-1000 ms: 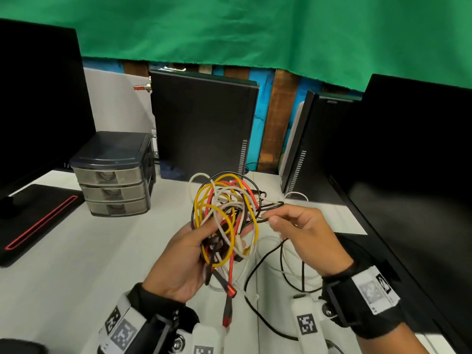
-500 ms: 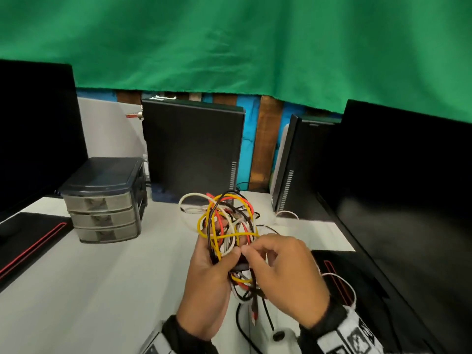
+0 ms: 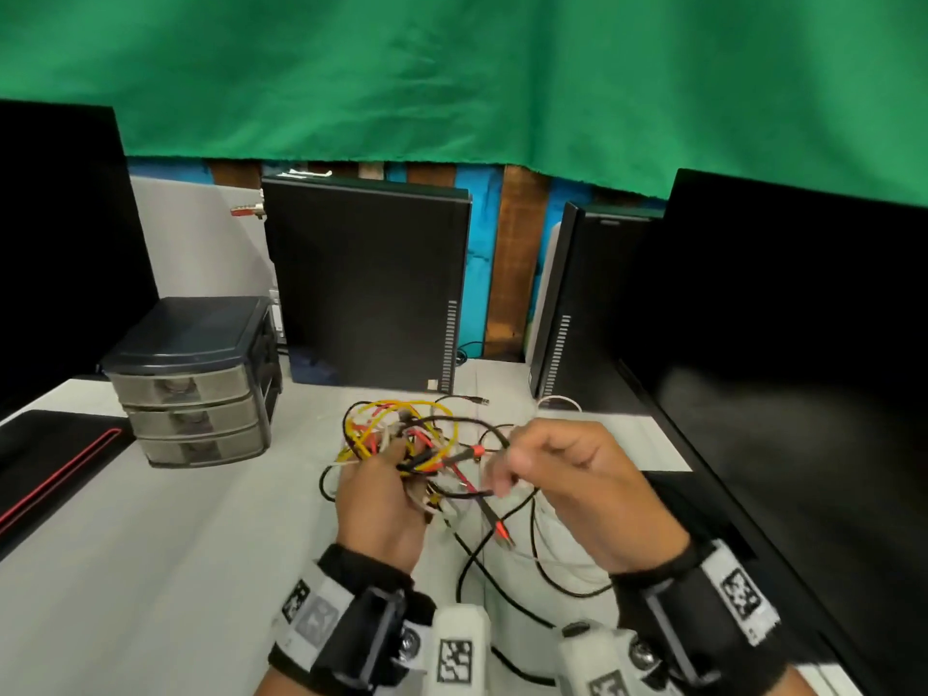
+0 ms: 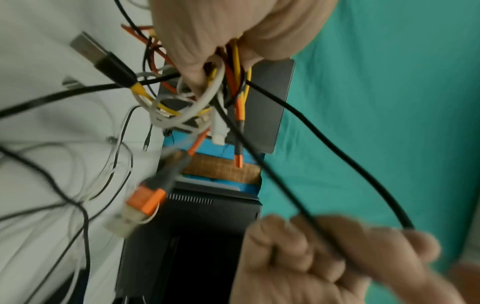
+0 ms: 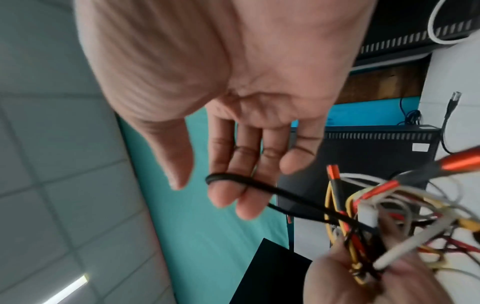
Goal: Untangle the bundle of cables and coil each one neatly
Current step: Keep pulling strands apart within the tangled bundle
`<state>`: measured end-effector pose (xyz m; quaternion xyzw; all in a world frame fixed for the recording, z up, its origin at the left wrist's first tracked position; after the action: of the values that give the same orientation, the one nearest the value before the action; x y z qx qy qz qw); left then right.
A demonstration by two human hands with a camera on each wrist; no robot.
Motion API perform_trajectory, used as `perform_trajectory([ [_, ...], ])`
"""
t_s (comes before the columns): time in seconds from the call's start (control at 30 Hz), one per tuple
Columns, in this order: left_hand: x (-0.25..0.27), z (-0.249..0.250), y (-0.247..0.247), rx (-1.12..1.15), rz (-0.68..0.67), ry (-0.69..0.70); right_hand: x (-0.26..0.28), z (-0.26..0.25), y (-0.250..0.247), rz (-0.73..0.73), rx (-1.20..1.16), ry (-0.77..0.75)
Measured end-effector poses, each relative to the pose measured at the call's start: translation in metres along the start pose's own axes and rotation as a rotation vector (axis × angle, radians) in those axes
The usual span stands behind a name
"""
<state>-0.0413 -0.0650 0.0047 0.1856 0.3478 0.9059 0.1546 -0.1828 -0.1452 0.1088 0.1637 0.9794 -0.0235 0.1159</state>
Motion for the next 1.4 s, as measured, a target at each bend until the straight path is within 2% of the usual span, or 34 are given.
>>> perform_trajectory([
  [0.07,-0.002,0.015,0.0,-0.024,0.0,0.103,0.001,0.0,0.002,-0.088,-0.092,0.151],
  [0.17,0.028,0.044,0.018,-0.247,-0.118,0.413,0.002,0.017,-0.004,-0.015,0.025,0.448],
  [0.2,0.04,0.048,0.025,-0.321,-0.171,0.493,0.002,0.021,-0.004,0.01,0.086,0.481],
  [0.27,0.057,0.046,0.033,-0.412,-0.249,0.585,0.0,0.024,0.0,0.046,0.167,0.449],
  [0.33,0.064,0.041,0.039,-0.463,-0.306,0.621,-0.002,0.021,0.003,0.11,0.196,0.344],
  [0.4,0.061,0.039,0.039,-0.458,-0.299,0.614,-0.001,0.008,0.001,0.157,0.208,0.209],
  [0.43,0.056,0.039,0.037,-0.431,-0.276,0.599,0.001,-0.003,0.001,0.132,0.206,0.134],
  [0.53,0.034,0.047,0.024,-0.355,-0.159,0.553,0.018,-0.043,0.006,-0.144,0.114,-0.063],
  [0.6,0.024,0.054,0.013,-0.358,-0.099,0.565,0.029,-0.061,0.003,-0.27,0.011,-0.089],
  [0.7,0.03,0.058,0.012,-0.404,-0.11,0.626,0.025,-0.056,-0.014,-0.171,-0.033,-0.012],
  [0.77,0.043,0.057,0.021,-0.437,-0.166,0.69,0.014,-0.036,-0.016,-0.079,0.0,0.153],
  [0.87,0.061,0.053,0.033,-0.463,-0.25,0.746,0.004,0.001,-0.005,-0.07,0.118,0.408],
  [0.93,0.069,0.048,0.039,-0.494,-0.303,0.748,0.001,0.016,0.0,-0.054,0.166,0.445],
  [1.03,0.076,0.04,0.043,-0.516,-0.355,0.707,-0.002,0.023,0.002,-0.013,0.18,0.373],
  [1.13,0.068,0.043,0.039,-0.497,-0.317,0.7,-0.001,0.013,-0.002,0.045,0.259,0.245],
  [1.23,0.044,0.046,0.022,-0.431,-0.208,0.663,0.003,-0.013,-0.007,0.051,0.263,0.086],
  [1.33,0.009,0.044,-0.009,-0.317,-0.029,0.527,0.016,-0.051,-0.013,0.02,0.209,-0.103],
  [1.4,-0.011,0.048,-0.034,-0.226,0.102,0.454,0.026,-0.072,-0.027,0.07,0.207,-0.193],
])
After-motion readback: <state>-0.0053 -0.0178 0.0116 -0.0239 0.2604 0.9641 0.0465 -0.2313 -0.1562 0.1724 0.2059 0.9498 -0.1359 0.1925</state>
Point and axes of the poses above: each hand's wrist, its own x-axis away from the middle knuckle, its own y-axis out of the palm, z = x × y, the point moved 7 cm from there along -x, towards the middle knuckle, and after that the axes turned 6 degrees about y, right-handed, at the moved point
